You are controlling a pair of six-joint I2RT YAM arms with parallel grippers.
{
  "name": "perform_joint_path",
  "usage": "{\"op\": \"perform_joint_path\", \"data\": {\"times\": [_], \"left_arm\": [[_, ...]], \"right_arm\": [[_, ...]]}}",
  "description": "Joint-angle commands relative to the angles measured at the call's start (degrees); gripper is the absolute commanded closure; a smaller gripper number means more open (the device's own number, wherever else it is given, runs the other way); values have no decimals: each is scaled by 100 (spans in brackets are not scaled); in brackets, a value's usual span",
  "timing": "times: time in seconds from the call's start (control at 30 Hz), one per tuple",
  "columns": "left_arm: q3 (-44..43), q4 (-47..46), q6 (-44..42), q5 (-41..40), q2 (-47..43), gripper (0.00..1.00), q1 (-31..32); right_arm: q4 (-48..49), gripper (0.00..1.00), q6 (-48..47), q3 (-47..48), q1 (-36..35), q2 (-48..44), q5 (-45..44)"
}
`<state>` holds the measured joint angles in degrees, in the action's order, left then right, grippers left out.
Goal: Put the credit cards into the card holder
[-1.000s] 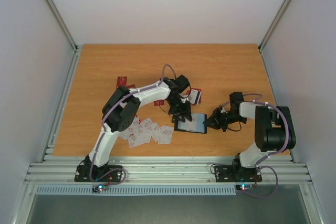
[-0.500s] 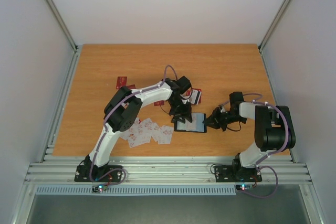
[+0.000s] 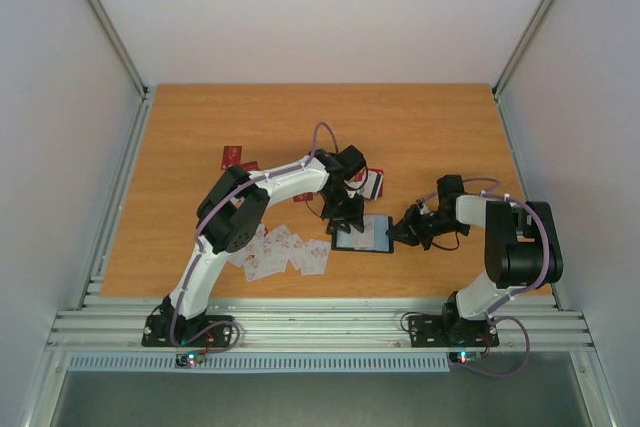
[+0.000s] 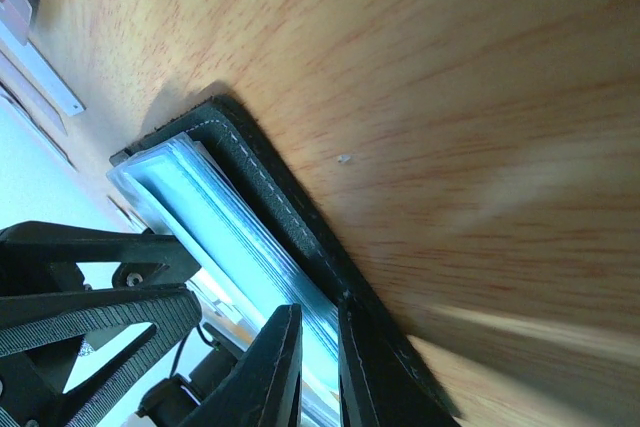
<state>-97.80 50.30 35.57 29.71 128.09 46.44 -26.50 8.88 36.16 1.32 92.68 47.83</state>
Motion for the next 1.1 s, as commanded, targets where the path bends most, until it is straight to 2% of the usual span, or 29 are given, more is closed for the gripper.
{"op": "perform_joint_path", "data": {"times": [0.0,0.67,1.07], "left_arm": [[1,85,24,-172,57,62,45],[23,-807,281,697,172,63,95],[156,-1304,801,1118,199,65,111]], "right_arm": [[40,87,34,-106,-40,276,-311],[99,88,76,-128,-41,267,-303],[288,88,234,-179,-44,285,-258]]}}
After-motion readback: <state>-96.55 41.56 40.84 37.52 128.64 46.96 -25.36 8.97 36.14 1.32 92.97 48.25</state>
